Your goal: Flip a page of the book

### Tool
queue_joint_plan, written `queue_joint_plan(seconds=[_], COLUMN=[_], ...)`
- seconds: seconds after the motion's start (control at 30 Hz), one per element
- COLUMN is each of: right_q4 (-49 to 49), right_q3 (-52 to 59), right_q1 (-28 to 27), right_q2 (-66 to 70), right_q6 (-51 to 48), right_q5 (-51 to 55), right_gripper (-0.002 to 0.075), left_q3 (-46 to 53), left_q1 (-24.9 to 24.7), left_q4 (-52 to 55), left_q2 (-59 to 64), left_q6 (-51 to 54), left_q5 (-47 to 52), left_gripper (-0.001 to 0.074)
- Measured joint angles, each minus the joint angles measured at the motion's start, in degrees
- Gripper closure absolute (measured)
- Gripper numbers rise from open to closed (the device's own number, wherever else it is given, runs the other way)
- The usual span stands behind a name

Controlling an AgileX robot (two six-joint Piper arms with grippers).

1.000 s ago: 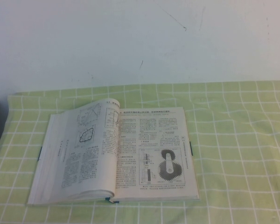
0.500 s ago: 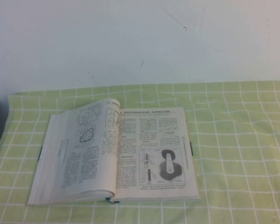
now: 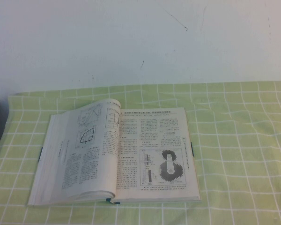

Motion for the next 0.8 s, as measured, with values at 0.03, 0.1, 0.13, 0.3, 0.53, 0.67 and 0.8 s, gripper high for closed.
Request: queue_joint_plan(seconds=[0.03,0.1,0.13,0.3,0.53,0.67,0.8], right_q4=[0.0,0.0,0.0,0.1,0.2,0.4,0.5], right_q3=[0.0,0.0,0.0,0.0,0.0,0.0,0.0], right_q1=[0.0,0.0,0.3,1.3,0.3,-2.6,-3.5], right_q2=[0.0,0.0,0.0,0.0,0.0,0.0,0.0], right_q6=[0.0,0.0,0.0,0.0,0.0,0.0,0.0], right_q5=[0.0,0.0,0.0,0.0,0.0,0.0,0.0], right_gripper=[0.0729,0.0729,0.0729,0.0729,0.0729,0.0729,0.0729], left_q3=[0.0,0.0,0.0,0.0,0.0,0.0,0.0], left_q1=[0.0,0.0,0.0,0.0,0.0,0.0,0.0], left_q4=[0.0,0.0,0.0,0.0,0.0,0.0,0.0], left_q2=[0.0,0.0,0.0,0.0,0.0,0.0,0.0], left_q6=[0.0,0.0,0.0,0.0,0.0,0.0,0.0], left_q5=[0.0,0.0,0.0,0.0,0.0,0.0,0.0], left_gripper=[0.0739,0.0739,0.0739,0.0739,0.0739,0.0739,0.0739])
